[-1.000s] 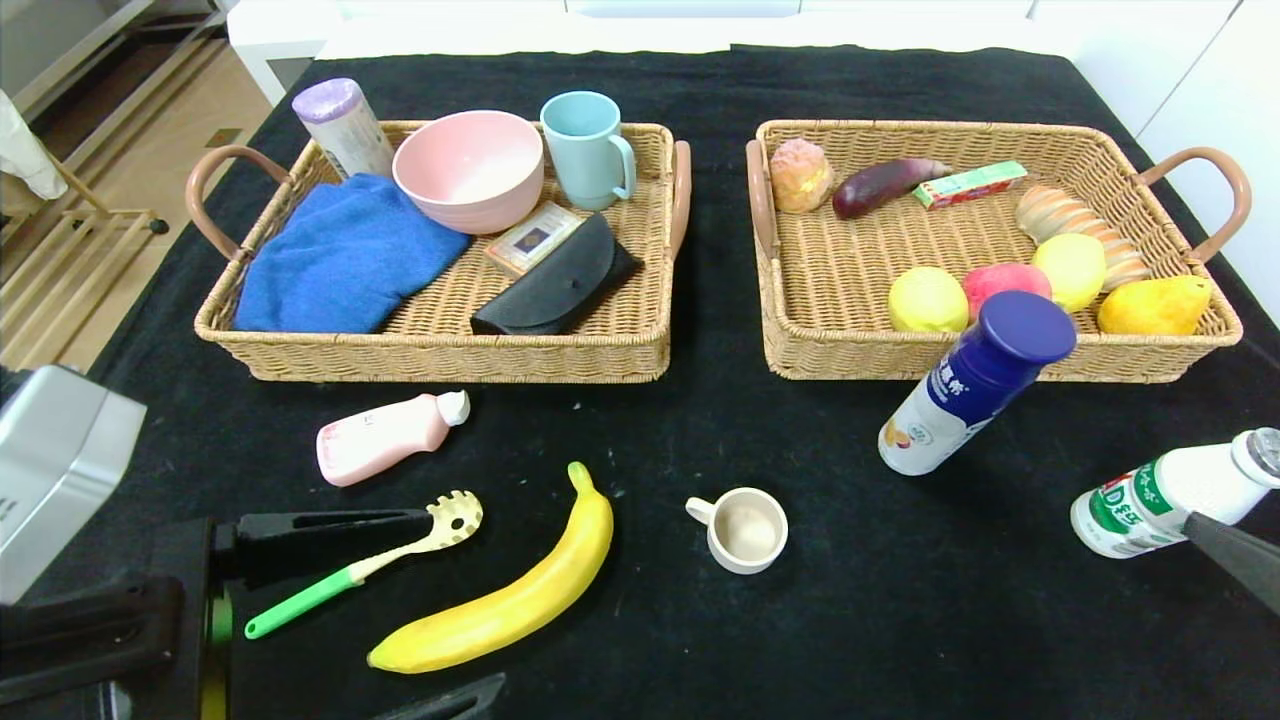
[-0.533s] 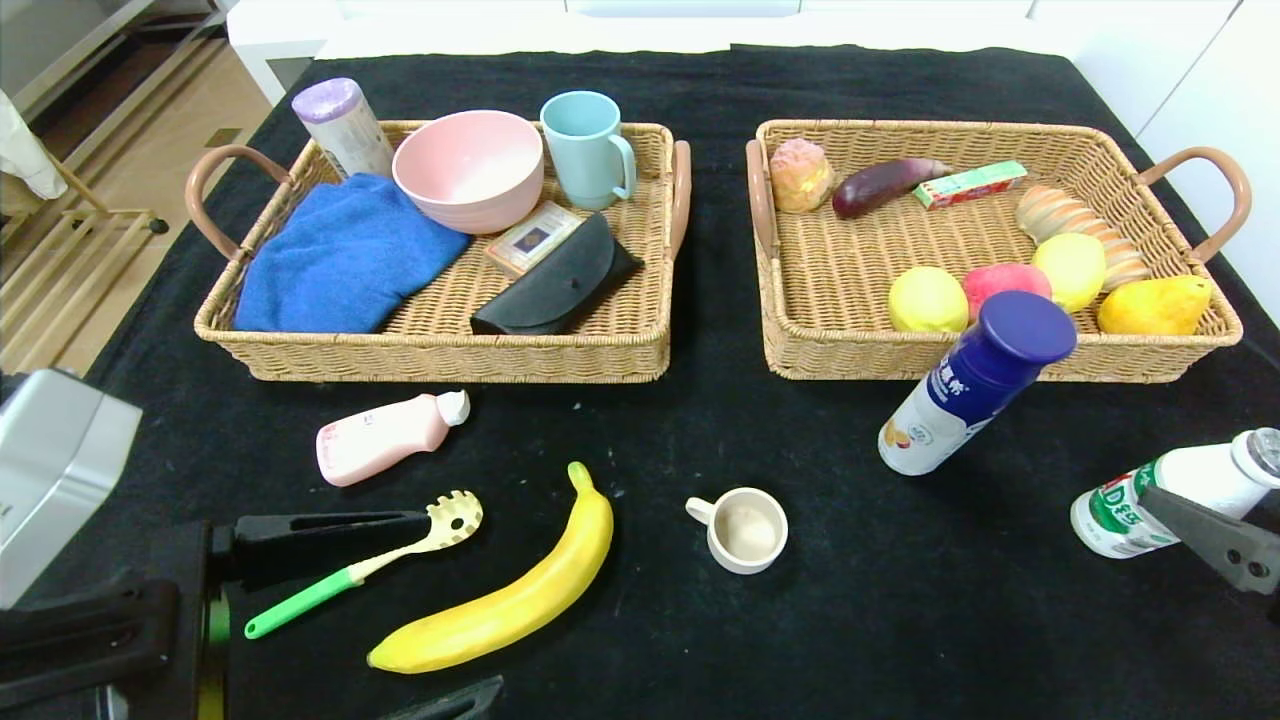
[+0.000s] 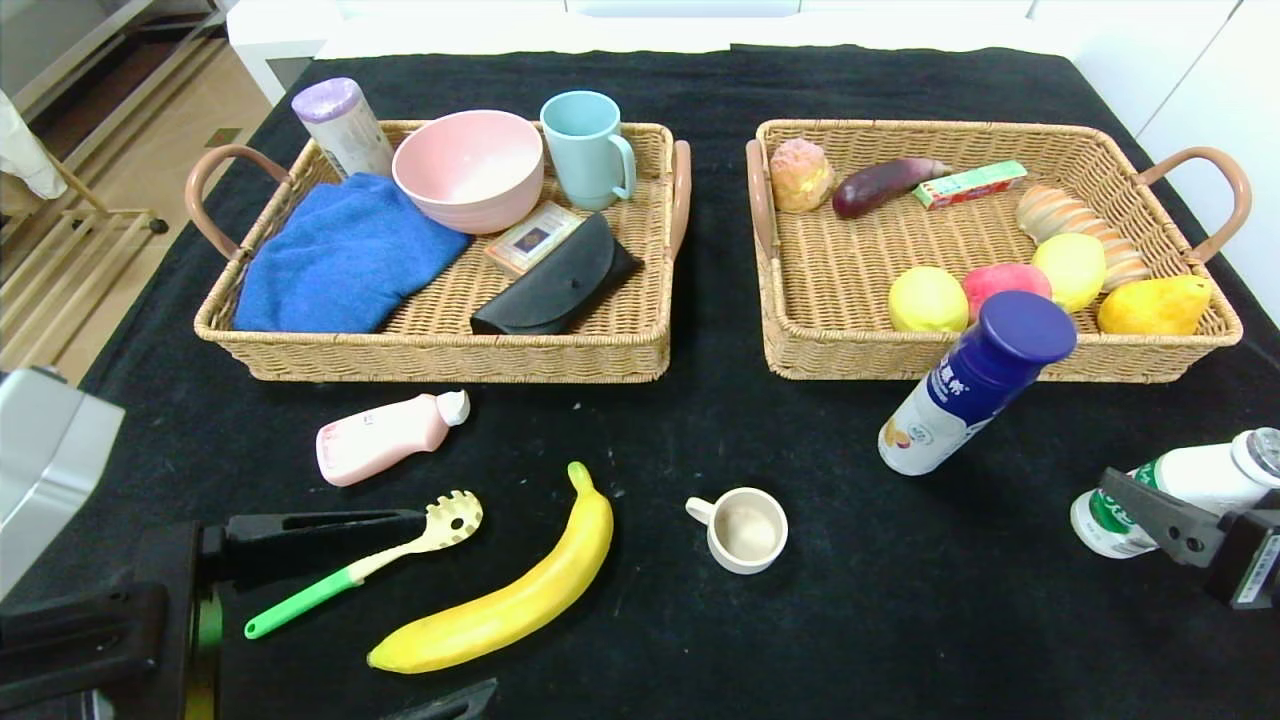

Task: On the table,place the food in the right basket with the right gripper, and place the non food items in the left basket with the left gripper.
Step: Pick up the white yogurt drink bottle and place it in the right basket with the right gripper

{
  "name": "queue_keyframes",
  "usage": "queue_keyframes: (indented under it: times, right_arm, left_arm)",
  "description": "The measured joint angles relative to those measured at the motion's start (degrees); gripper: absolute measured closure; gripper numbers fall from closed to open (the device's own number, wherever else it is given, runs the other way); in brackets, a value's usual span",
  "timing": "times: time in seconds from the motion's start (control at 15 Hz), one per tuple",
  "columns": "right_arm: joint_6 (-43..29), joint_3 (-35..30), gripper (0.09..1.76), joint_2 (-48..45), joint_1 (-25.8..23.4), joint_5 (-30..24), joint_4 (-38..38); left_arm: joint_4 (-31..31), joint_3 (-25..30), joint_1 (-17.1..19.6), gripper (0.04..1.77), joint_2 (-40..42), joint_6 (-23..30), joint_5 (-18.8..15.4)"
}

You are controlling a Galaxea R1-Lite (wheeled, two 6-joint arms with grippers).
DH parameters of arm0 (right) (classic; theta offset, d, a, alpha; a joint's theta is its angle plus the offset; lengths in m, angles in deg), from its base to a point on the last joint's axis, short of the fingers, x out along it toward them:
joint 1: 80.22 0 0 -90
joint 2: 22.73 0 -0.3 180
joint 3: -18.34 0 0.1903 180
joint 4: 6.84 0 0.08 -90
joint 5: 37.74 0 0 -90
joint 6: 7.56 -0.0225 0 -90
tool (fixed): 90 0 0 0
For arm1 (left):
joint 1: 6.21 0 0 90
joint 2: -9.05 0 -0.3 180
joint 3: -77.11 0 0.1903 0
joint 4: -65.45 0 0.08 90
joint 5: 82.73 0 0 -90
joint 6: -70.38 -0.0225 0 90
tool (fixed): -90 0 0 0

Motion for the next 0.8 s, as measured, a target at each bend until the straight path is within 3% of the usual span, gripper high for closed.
queue_keyframes:
  times: [0.13,0.47,0.8]
  right_arm:
    - [0.0,0.0,0.14,0.4,0.1,0.0,0.0]
    - [-0.1,0.0,0.87,0.6,0.0,0.0,-0.1]
    - [0.0,-0.1,0.97,0.7,0.0,0.0,-0.2]
  left_arm:
    - [0.0,0.0,0.0,0.09,0.1,0.0,0.0]
    - [0.0,0.0,0.0,0.09,0.3,0.0,0.0]
    - [0.0,0.2,0.0,0.09,0.4,0.0,0.0]
